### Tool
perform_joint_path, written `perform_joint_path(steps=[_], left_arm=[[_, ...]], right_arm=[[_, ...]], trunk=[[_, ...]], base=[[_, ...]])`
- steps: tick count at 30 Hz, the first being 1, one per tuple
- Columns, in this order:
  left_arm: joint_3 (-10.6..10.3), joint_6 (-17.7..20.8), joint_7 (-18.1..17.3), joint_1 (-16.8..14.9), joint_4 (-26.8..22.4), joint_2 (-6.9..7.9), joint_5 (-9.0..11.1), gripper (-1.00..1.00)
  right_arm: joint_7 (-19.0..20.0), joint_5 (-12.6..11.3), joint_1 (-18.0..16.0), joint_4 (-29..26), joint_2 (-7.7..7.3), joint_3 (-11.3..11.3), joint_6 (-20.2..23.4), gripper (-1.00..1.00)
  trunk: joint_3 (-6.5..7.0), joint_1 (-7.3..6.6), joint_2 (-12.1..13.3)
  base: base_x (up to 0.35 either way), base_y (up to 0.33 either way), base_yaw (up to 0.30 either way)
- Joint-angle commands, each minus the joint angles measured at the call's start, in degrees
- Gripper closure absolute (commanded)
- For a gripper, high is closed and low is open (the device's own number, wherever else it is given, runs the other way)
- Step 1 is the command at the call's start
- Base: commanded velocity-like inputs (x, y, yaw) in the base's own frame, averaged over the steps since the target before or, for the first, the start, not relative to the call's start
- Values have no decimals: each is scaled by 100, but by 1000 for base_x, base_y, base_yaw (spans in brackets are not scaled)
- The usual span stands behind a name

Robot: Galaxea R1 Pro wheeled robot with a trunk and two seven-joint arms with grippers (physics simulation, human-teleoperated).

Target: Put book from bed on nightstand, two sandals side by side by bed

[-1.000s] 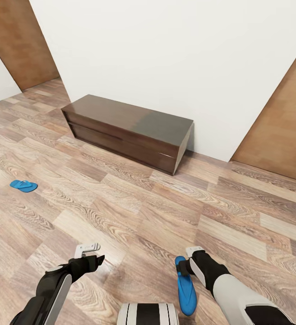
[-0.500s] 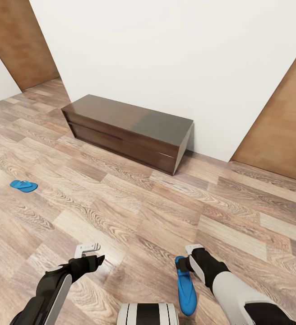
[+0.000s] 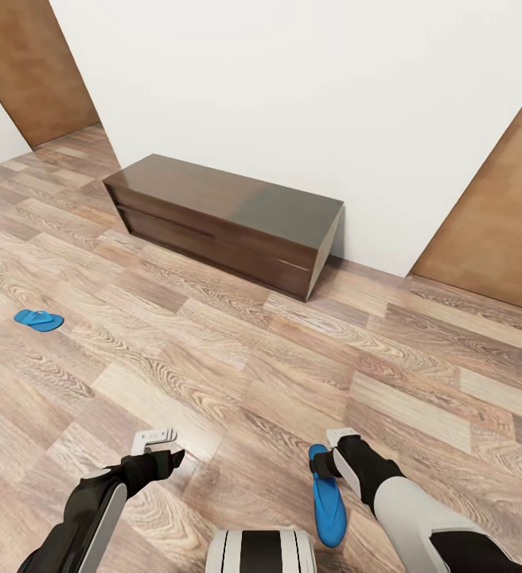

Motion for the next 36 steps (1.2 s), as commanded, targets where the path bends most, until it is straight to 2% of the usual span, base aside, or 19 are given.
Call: perform_joint_path(steps=[1, 17, 25, 36], left_arm=[[4, 29, 4, -3, -6, 0, 35, -100], [4, 29, 4, -5, -7, 0, 41, -100], [5, 29, 4, -5, -8, 0, 37, -100], [5, 29, 4, 0, -9, 0, 35, -100]], right_arm=[[-3, 40, -2, -6, 3, 1, 35, -100], [-3, 40, -7, -6, 17, 11, 36, -100], [3, 44, -7, 7, 67, 27, 42, -100], [31, 59, -9, 32, 91, 39, 44, -100]], trunk=[[-4, -1, -1], [-4, -1, -1], [-181, 20, -12], [-181, 20, -12]], base=[[0, 0, 0], [0, 0, 0], [0, 0, 0], [0, 0, 0]])
